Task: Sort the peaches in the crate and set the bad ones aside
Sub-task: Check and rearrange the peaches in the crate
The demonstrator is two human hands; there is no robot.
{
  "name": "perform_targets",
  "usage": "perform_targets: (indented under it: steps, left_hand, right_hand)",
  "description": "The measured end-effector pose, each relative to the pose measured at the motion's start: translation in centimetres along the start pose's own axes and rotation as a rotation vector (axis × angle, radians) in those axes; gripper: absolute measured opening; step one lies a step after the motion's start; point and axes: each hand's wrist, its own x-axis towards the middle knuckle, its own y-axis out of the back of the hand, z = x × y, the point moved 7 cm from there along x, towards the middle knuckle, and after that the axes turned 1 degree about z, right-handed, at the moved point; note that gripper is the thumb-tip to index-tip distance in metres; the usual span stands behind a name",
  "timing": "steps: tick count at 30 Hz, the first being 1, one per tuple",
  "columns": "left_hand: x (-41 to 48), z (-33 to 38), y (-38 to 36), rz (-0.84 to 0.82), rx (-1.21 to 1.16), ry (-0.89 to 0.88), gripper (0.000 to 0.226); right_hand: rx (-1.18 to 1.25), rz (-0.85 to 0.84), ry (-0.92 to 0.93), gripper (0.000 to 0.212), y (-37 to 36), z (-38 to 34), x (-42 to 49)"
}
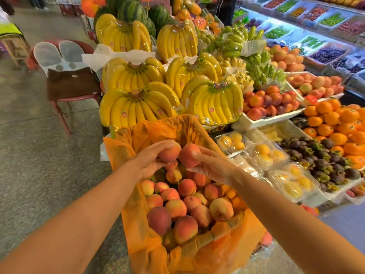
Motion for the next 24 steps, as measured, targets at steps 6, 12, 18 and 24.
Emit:
perform_targets:
  steps: [6, 12, 18, 24]
  left_hand:
    - [-1.5, 0.2, -0.3, -0.031, -0.131, 0.079, 0.068]
    - [-1.9, 0.0, -0.9, -0.045, -0.177, 0.127, 0.038]
    - [-2.7, 0.5, -1.7, -0.079, -0.124, 0.059, 0.014]
    - [-2.8, 0.7, -1.9, -0.069, -0.167, 0.063, 0.036]
  right_hand:
    - [0.049, 0.05, -0.029, 0.057, 1.1, -0.1, -0.9]
    - [0.166, 0.061, 0.01, 0.039, 0.3, -0.4, -1.4]
    - [0.253, 0.096, -0.079, 0.049, 0.4, 0.6, -1.6]
    - [0.193, 0.115, -0.131, 0.052, 0.8, 0.7, -1.9]
